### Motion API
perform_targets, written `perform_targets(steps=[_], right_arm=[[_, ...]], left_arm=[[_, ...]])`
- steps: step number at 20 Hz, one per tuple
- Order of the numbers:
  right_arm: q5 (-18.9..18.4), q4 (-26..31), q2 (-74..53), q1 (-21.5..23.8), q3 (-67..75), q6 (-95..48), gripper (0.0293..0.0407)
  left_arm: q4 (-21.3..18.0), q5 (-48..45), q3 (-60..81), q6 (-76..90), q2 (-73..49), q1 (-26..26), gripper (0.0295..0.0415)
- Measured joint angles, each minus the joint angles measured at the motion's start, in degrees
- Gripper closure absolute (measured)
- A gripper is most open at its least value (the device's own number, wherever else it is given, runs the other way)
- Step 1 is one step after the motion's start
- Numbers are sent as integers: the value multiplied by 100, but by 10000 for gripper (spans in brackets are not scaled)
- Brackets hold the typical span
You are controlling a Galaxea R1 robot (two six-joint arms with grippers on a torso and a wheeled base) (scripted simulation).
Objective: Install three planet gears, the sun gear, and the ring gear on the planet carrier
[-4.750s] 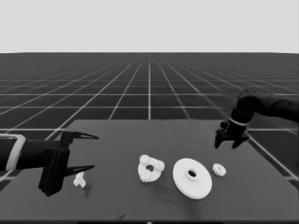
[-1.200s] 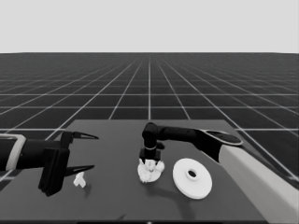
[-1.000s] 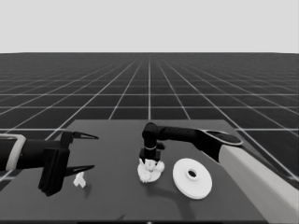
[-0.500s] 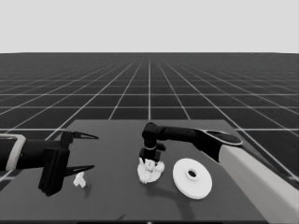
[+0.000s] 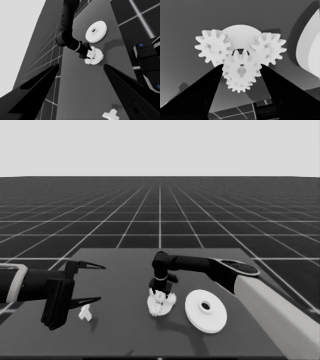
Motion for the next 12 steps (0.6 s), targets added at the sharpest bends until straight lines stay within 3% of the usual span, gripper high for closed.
perform_targets(steps=[12], right_arm=[[-1, 0, 0, 1, 0, 720, 397]], left_arm=[[0, 0, 0, 0, 0, 0, 326]])
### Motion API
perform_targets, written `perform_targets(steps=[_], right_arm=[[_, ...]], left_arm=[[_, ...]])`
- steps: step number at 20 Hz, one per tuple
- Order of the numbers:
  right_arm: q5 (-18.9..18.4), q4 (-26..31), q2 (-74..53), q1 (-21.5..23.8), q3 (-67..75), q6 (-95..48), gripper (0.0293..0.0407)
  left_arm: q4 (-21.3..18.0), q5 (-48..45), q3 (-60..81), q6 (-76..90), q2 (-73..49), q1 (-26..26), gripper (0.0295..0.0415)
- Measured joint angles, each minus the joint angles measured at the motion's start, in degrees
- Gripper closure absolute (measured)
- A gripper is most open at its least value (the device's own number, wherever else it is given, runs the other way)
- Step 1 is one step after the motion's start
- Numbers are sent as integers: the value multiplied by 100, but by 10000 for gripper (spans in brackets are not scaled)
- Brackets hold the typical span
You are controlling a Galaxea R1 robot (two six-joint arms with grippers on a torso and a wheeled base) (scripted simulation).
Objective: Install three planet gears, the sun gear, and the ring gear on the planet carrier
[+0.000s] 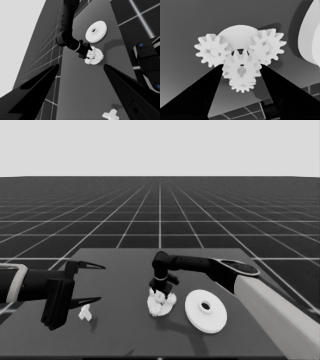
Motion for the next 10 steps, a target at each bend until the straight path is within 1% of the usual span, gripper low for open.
perform_targets(steps=[10], right_arm=[[-1, -1, -2, -2, -1, 600, 397]], left_arm=[[0, 0, 0, 0, 0, 0, 326]])
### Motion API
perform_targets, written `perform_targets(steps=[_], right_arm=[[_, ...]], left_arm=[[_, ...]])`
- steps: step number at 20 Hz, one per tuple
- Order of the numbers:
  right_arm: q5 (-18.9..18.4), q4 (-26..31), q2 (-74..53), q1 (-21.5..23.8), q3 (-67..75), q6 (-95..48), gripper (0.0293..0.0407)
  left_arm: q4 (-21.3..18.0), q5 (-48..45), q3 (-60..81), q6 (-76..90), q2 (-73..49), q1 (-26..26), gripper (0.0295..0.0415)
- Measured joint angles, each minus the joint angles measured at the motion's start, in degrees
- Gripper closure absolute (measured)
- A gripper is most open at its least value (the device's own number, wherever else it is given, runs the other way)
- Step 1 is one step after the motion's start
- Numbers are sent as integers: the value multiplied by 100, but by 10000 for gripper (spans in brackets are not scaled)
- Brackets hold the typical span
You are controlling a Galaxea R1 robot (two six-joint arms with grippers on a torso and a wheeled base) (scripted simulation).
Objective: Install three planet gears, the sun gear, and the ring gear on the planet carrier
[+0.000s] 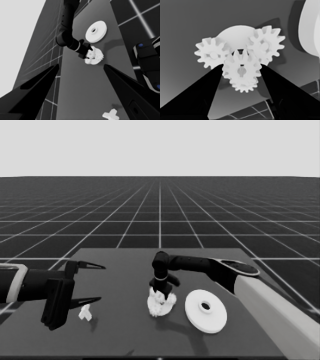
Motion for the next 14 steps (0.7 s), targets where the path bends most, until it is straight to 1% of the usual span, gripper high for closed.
perform_targets(steps=[14], right_arm=[[2, 0, 2, -3, 0, 840, 397]], left_arm=[[0, 0, 0, 0, 0, 0, 326]])
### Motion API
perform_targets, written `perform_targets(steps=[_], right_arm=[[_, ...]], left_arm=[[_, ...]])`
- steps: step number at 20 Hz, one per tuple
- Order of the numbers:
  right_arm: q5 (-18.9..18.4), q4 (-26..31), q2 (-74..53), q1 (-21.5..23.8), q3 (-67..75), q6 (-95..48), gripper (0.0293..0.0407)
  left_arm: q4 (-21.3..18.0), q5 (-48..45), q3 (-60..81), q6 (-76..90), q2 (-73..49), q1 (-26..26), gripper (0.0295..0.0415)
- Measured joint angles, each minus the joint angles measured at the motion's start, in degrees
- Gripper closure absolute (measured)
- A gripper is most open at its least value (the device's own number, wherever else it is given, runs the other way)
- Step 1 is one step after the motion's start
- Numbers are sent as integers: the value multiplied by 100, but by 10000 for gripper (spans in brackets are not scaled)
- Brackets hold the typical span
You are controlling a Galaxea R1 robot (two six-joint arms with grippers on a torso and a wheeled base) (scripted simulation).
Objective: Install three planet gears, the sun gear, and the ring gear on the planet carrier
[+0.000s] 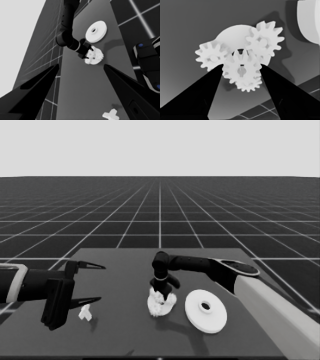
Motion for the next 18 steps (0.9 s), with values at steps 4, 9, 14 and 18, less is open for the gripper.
perform_targets(steps=[4, 9, 14, 18], right_arm=[[-2, 2, -1, -4, 1, 240, 397], [-2, 1, -3, -6, 0, 540, 397], [-2, 1, -3, -6, -1, 840, 397], [-2, 2, -3, -7, 0, 1080, 397]], left_arm=[[0, 0, 0, 0, 0, 0, 326], [0, 0, 0, 0, 0, 0, 326], [0, 0, 0, 0, 0, 0, 326], [0, 0, 0, 0, 0, 0, 326]])
